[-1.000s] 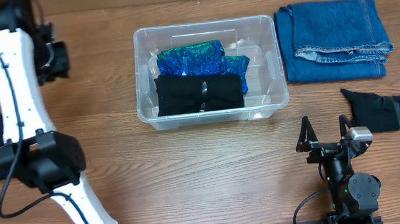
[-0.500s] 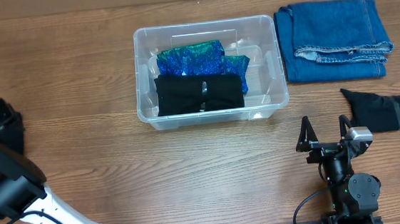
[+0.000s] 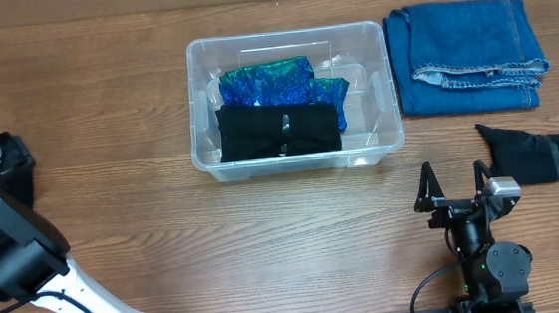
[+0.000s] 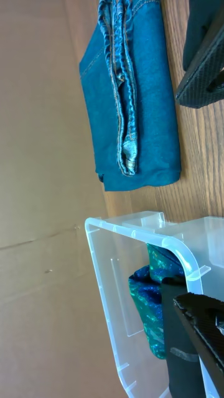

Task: Pack container
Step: 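Grasp the second black garment at the left edge with the left gripper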

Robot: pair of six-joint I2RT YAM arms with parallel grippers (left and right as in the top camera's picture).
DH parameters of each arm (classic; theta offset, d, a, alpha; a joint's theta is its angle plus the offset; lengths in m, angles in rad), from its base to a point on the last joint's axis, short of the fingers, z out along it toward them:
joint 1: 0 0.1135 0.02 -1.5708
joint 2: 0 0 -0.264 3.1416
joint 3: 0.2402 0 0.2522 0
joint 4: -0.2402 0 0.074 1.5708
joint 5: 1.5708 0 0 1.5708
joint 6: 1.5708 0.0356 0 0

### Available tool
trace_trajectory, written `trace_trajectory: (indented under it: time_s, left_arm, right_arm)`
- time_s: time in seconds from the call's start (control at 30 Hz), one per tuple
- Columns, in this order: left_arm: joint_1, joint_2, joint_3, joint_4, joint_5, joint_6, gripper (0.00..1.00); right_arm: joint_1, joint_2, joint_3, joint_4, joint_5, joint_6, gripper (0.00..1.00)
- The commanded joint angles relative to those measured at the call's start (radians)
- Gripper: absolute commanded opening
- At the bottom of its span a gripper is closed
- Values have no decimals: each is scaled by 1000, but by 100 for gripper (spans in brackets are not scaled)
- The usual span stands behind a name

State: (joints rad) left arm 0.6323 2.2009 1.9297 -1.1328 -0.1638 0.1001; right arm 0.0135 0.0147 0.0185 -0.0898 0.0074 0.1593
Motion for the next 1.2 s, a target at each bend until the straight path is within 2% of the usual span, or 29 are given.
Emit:
trace_trajectory:
  time_s: [0.0,0.07,0.23,0.57,0.67,0.77,0.8,0.93,0.97,1.0,1.17]
  left_arm:
    - [-36,33,-17,39,-90,58,76]
    - [-53,67,-17,59,-151,60,74]
    - [-66,147,-17,79,-185,64,70]
    - [-66,162,-18,144,-280,41,66]
    - [-66,162,-18,162,-289,41,63]
    - [-66,162,-18,165,-288,36,36]
    - [-66,162,-18,165,-288,28,31]
    - [-66,162,-22,161,-271,-4,29]
    - [-66,162,-25,161,-254,-4,25]
    - [-67,162,-29,153,-219,-5,5]
    - [-103,159,8,79,-78,-37,4]
  right_arm:
    - [2,-12,-11,6,6,-2,100]
    - [2,-12,-11,6,6,-2,100]
    - [2,-12,-11,6,6,-2,100]
    - [2,-12,-11,6,6,-2,100]
    - [2,-12,-11,6,6,-2,100]
    - [2,-12,-11,6,6,-2,100]
    - [2,-12,-11,6,6,-2,100]
    - [2,-12,-11,6,6,-2,100]
    - [2,-12,-11,6,6,-2,100]
    - [2,-12,-11,6,6,-2,100]
    - [2,-12,-11,6,6,-2,100]
